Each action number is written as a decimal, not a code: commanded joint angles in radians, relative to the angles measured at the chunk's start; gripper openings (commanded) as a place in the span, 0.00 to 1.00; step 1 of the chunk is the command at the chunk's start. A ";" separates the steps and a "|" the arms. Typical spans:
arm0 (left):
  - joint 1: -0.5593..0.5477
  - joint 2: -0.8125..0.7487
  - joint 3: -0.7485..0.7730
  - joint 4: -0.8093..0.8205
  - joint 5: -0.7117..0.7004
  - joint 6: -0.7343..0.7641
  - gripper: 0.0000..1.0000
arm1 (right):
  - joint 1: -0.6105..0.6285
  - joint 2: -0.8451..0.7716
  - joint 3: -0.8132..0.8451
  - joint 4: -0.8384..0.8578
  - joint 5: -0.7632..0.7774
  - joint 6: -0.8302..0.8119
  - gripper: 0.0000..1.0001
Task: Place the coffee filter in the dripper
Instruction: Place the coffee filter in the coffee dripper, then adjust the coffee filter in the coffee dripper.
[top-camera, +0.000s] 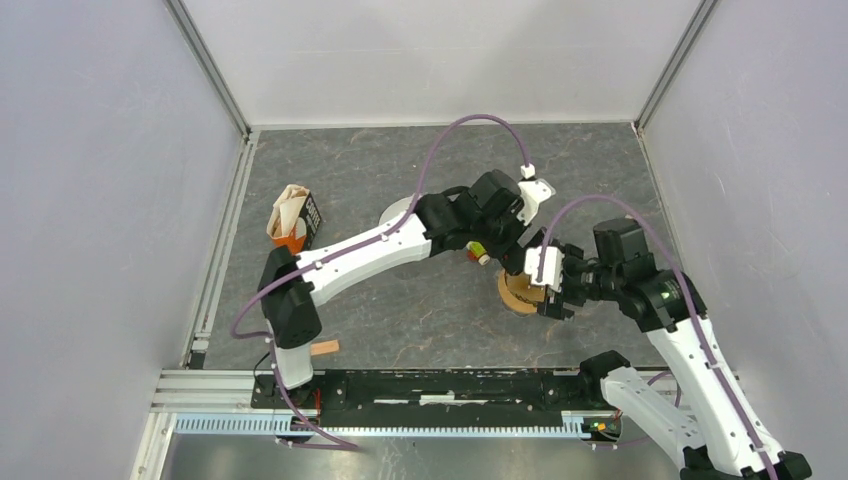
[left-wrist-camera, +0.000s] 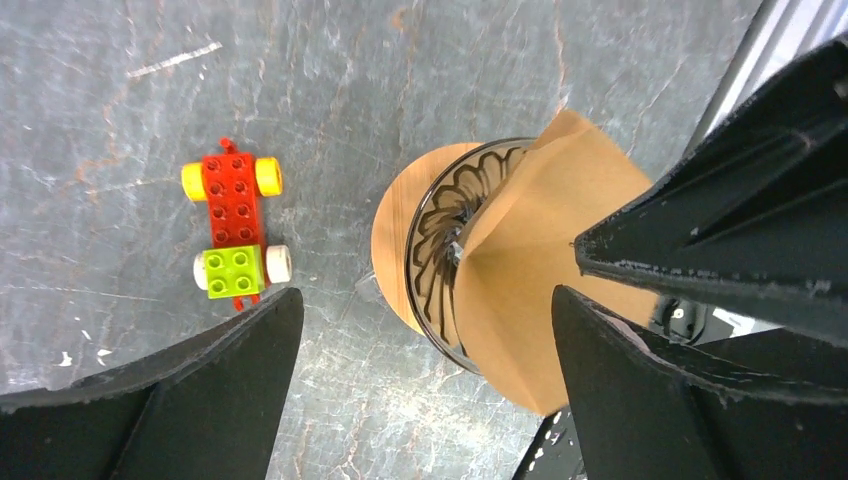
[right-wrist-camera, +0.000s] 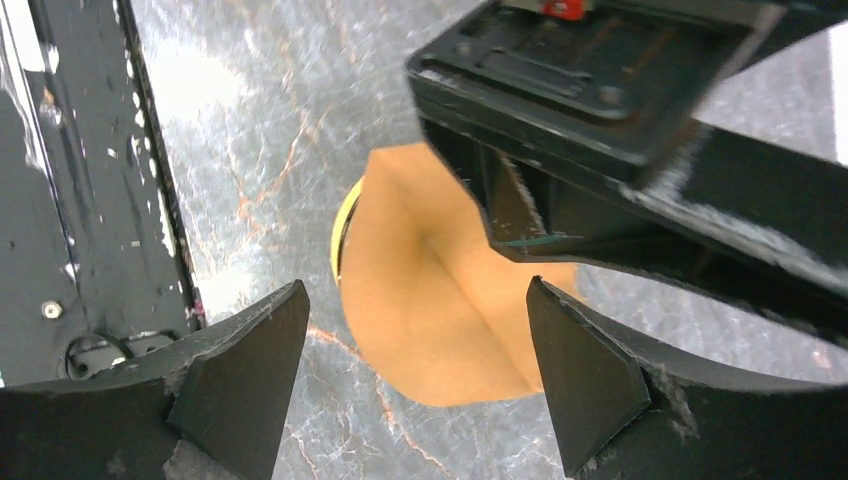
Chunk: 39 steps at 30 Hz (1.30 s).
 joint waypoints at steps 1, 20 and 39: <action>0.011 -0.123 0.074 -0.004 0.021 0.070 1.00 | 0.003 0.030 0.157 0.063 -0.015 0.164 0.87; 0.520 -0.491 -0.132 0.127 -0.171 -0.002 1.00 | -0.010 0.305 0.273 0.611 0.535 0.546 0.98; 0.860 -0.852 -0.612 0.368 0.059 0.091 1.00 | -0.010 0.372 0.224 0.862 0.498 0.590 0.98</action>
